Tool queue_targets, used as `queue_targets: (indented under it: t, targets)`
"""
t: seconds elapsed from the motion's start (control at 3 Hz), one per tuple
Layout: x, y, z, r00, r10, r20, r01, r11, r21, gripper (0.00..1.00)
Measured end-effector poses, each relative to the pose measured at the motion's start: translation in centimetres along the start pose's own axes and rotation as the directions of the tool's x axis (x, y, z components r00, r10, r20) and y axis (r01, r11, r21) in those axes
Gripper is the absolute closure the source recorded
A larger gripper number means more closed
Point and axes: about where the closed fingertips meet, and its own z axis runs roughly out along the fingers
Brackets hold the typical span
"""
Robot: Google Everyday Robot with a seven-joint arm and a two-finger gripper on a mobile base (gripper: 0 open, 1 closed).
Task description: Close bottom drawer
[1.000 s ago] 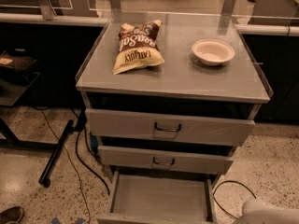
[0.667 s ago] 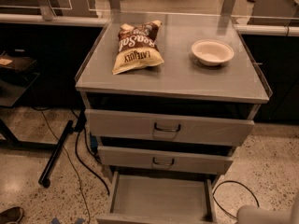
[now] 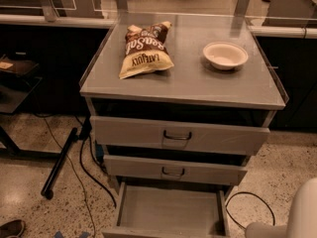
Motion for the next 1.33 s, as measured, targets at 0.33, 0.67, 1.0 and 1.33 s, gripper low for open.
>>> queue_targets:
  t: [0.33,0.67,1.0,1.33]
  targets:
    - [-1.2,-0.7,0.5,0.997,0.067,0.03,-0.066,0.9972,-0.034,1.0]
    - [-3.6,-2.0,0.6,0.987,0.139,0.078,-0.136,0.9898,-0.045,1.0]
    - [-8.5,-3.5,-0.1,0.966,0.208,0.15,-0.201,0.9775,-0.064,1.0]
    - [-8.6,-3.6,-0.1,0.966,0.208,0.152,-0.201,0.9776,-0.064,1.0]
